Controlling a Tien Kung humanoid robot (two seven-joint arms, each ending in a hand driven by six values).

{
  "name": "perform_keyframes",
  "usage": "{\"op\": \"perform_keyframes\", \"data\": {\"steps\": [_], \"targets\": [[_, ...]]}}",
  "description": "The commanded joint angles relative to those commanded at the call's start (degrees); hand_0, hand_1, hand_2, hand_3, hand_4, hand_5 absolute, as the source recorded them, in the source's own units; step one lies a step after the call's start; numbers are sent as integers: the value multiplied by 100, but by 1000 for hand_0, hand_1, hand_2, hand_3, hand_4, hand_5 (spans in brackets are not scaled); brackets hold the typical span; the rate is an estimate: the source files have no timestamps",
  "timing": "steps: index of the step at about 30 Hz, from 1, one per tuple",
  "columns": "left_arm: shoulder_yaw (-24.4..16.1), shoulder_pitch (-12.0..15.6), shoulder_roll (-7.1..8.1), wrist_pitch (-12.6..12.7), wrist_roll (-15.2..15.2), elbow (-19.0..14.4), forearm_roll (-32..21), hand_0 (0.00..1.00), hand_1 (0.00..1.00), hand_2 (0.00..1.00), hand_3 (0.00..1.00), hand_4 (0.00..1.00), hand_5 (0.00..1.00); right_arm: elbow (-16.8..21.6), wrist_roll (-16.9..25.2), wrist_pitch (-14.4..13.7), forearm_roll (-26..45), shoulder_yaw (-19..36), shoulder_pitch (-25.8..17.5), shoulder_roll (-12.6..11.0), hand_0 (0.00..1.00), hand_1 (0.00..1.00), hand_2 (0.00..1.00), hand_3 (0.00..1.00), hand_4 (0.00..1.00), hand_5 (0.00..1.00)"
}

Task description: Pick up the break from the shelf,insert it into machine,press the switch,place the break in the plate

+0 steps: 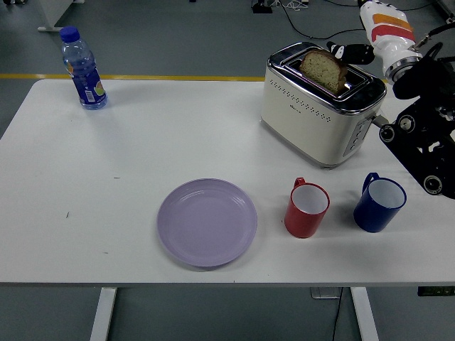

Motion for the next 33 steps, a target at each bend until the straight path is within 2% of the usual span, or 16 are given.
{"op": "perform_keyframes", "data": {"steps": [1, 3, 5, 6, 7, 12, 13, 18, 19, 24, 25, 33], "targets": [[-25, 10, -2, -3, 5, 0, 30, 672, 691, 677, 553, 284, 870, 133, -77, -172, 112, 40, -90, -85, 494, 426, 538, 796, 489, 109], [-69, 29, -6, -11, 14, 0, 89, 672, 691, 677, 553, 284, 870, 415, -226, -555, 283, 138, -300, -270, 494, 426, 538, 796, 489, 109], [-98, 49, -12, -11, 19, 0, 124, 672, 691, 677, 553, 284, 870, 671, -276, -804, 370, 274, -508, -431, 494, 426, 538, 796, 489, 109], [-117, 61, -15, -9, 23, 0, 139, 672, 691, 677, 553, 284, 870, 782, -266, -870, 435, 343, -605, -502, 494, 426, 538, 796, 489, 109], [-140, 74, -19, -7, 28, 0, 157, 672, 690, 677, 553, 285, 871, 894, -242, -925, 554, 414, -715, -574, 345, 274, 398, 745, 332, 2], [-251, 113, -36, -28, 52, 0, 339, 672, 690, 677, 553, 285, 871, 1121, -2, -982, 1178, 623, -1069, -760, 345, 274, 398, 745, 332, 2], [-267, 117, -39, -32, 55, 0, 368, 673, 689, 677, 553, 284, 871, 1154, 26, -987, 1247, 648, -1122, -780, 258, 105, 257, 667, 343, 2], [-318, 149, -50, -40, 65, 0, 444, 673, 689, 677, 553, 284, 871, 1376, 189, -996, 1755, 789, -1454, -867, 258, 105, 257, 667, 343, 2], [-326, 154, -51, -42, 67, 0, 460, 672, 689, 676, 552, 283, 872, 1427, 211, -983, 1819, 828, -1541, -885, 193, 24, 168, 666, 380, 2], [-339, 188, -57, -41, 66, 0, 485, 672, 689, 676, 552, 283, 872, 1732, 231, -918, 2086, 1105, -2135, -1011, 193, 24, 168, 666, 380, 2], [-338, 196, -59, -38, 65, 0, 483, 672, 689, 677, 552, 282, 872, 1773, 207, -887, 2067, 1167, -2273, -1042, 161, 2, 137, 655, 367, 2], [-341, 233, -76, -33, 61, 0, 524, 672, 688, 677, 552, 282, 873, 1675, 133, -570, 1894, 1142, -2737, -1049, 155, 2, 124, 633, 358, 2]]}}
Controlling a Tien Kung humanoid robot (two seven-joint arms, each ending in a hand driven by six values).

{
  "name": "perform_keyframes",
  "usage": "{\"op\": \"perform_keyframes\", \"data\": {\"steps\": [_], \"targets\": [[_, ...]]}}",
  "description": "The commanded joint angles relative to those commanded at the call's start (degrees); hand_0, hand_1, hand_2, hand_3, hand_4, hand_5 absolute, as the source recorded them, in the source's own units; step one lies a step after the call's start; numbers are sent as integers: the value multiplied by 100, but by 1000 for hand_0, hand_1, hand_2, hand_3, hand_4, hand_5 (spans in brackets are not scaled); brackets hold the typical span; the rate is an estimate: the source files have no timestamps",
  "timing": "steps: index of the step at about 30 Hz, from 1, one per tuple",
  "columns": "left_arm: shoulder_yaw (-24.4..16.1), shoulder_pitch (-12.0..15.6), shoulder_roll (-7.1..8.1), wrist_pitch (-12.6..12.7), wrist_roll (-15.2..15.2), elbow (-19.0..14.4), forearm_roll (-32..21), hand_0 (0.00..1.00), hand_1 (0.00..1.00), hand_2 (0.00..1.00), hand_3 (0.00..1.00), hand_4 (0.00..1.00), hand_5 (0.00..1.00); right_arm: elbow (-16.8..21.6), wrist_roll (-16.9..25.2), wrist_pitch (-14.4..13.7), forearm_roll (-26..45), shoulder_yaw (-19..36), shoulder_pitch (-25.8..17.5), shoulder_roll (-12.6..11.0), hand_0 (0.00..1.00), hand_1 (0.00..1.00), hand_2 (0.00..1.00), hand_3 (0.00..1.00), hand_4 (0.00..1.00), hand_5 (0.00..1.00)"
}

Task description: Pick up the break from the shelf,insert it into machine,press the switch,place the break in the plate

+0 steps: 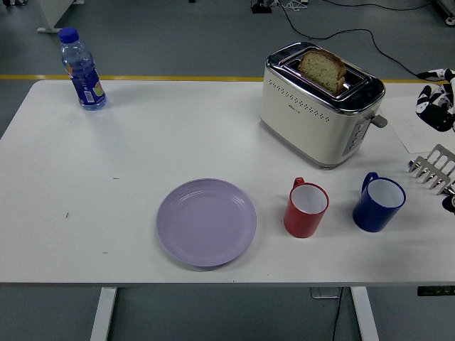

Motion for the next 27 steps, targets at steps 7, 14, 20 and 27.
{"op": "perform_keyframes", "data": {"steps": [7, 14, 20, 27], "targets": [[-17, -13, -8, -9, -4, 0, 52, 672, 688, 676, 552, 282, 873, -272, -37, 432, -675, -162, 34, 111, 143, 2, 121, 605, 353, 2], [29, -32, -9, 1, -9, 0, -38, 673, 688, 676, 552, 281, 873, -379, -48, 520, -942, -225, 36, 178, 144, 2, 121, 593, 354, 2], [42, -45, -7, -5, -10, 0, -46, 672, 687, 676, 551, 280, 872, -556, -56, 532, -972, -289, 68, 251, 145, 2, 122, 587, 353, 2], [50, -61, -13, -3, -12, 0, -42, 672, 687, 675, 551, 280, 872, -782, -59, 535, -1040, -364, 127, 360, 145, 2, 122, 586, 354, 2]]}}
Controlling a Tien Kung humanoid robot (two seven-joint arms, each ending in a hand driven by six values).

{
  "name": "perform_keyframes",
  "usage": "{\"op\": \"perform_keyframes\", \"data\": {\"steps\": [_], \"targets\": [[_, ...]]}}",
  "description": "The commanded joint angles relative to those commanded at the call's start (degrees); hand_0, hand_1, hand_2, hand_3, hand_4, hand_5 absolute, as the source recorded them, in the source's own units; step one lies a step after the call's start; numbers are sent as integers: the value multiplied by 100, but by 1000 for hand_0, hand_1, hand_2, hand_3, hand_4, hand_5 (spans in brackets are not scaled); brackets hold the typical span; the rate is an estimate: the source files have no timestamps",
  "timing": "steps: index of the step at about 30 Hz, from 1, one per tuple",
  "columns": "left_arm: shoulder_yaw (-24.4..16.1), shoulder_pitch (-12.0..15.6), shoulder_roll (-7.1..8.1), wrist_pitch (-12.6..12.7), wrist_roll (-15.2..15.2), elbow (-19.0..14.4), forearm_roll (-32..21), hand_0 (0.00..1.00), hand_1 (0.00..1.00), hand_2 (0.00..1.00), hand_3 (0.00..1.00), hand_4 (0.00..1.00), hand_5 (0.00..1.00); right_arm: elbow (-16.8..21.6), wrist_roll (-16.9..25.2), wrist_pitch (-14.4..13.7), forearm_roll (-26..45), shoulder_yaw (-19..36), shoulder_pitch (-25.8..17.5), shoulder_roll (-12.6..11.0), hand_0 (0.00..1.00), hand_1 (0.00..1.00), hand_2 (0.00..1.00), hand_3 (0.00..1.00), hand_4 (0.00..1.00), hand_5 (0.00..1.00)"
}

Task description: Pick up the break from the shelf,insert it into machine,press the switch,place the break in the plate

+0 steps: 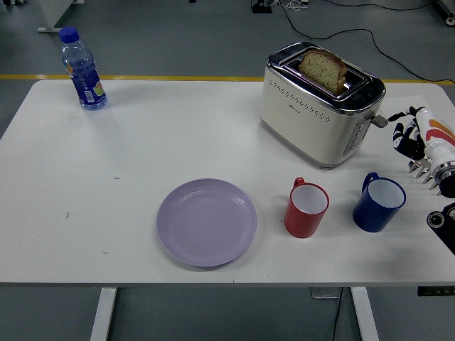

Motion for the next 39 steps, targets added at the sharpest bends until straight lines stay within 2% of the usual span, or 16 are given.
{"op": "perform_keyframes", "data": {"steps": [16, 39], "targets": [[23, -22, -3, 1, -6, 0, -37, 672, 687, 676, 550, 279, 872, -96, 0, -33, -80, -57, 71, 125, 146, 2, 122, 580, 355, 2], [54, -50, -17, -21, -1, 0, -35, 672, 688, 675, 550, 278, 871, -653, 29, -21, -96, -351, 204, 351, 144, 2, 121, 572, 352, 2]]}}
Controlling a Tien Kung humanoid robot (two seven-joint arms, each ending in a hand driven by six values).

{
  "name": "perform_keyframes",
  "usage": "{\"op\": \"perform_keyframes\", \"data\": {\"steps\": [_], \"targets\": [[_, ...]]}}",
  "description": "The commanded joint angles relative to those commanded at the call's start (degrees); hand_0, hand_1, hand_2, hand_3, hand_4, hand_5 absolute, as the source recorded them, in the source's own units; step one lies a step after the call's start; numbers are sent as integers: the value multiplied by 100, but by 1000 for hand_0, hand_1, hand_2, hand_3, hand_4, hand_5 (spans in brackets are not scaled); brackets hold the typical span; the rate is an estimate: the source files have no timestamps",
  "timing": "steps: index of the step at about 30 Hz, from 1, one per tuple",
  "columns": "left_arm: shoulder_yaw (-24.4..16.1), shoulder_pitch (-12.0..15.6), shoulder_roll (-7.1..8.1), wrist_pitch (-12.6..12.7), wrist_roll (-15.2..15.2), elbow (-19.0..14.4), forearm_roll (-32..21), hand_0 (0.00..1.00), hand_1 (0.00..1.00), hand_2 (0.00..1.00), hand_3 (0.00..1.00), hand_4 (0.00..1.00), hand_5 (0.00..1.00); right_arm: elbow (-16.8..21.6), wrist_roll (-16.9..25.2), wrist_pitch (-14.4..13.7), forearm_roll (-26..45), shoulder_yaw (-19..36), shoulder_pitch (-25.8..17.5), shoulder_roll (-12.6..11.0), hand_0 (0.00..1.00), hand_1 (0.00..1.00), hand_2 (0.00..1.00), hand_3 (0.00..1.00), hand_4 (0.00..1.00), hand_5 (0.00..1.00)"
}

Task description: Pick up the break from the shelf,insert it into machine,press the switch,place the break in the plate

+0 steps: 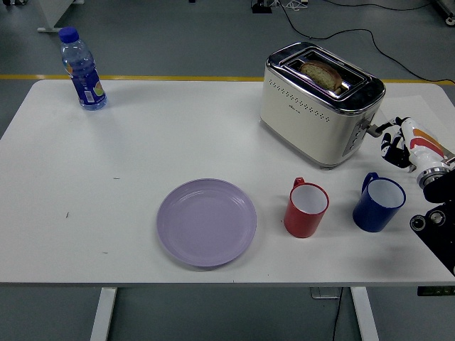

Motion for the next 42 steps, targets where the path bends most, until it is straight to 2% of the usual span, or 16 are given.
{"op": "perform_keyframes", "data": {"steps": [11, 22, 31, 42], "targets": [[11, 9, -1, -14, 2, 0, -2, 673, 688, 674, 550, 278, 871, -381, 45, 31, 51, -206, 77, 65, 144, 2, 121, 571, 352, 2], [23, 32, -10, -26, 0, 0, -4, 672, 687, 676, 551, 278, 870, -546, 53, 53, 4, -301, 120, 74, 144, 2, 121, 570, 352, 2], [62, 37, -3, -45, -4, 0, -34, 672, 688, 675, 551, 280, 872, -509, -162, 114, -363, -151, 106, 21, 144, 2, 121, 569, 353, 2], [89, 10, 4, -56, -3, 0, -75, 672, 688, 675, 551, 282, 874, -465, -290, 119, -487, 47, 111, -48, 145, 2, 123, 565, 355, 2]]}}
